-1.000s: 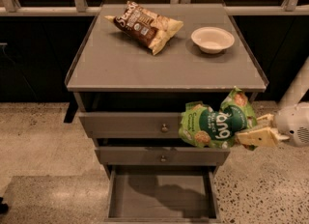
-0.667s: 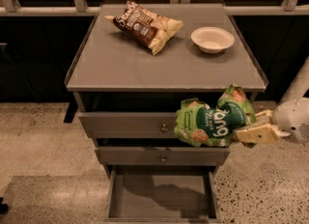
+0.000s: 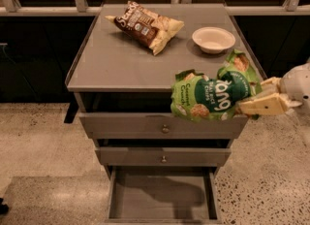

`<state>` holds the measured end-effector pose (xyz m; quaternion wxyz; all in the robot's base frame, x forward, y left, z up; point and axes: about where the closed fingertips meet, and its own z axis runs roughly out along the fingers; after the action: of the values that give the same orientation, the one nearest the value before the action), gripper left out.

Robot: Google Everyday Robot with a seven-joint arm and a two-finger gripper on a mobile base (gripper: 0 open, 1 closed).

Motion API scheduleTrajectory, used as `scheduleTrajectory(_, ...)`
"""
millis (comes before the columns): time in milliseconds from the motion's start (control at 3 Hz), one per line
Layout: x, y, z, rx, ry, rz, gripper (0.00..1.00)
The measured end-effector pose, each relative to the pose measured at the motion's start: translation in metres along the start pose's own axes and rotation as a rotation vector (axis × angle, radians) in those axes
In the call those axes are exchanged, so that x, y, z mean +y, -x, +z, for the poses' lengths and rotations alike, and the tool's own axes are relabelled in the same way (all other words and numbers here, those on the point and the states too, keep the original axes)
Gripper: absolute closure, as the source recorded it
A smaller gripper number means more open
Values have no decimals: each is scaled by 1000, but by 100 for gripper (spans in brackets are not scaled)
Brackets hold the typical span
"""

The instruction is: Pick green rice chip bag from bottom drawer and place on counter

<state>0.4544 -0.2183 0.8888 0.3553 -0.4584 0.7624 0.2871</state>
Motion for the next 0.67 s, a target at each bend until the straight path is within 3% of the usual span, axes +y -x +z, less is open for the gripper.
scheduleTrajectory(667,-58,58,33,-65,123,-85,100)
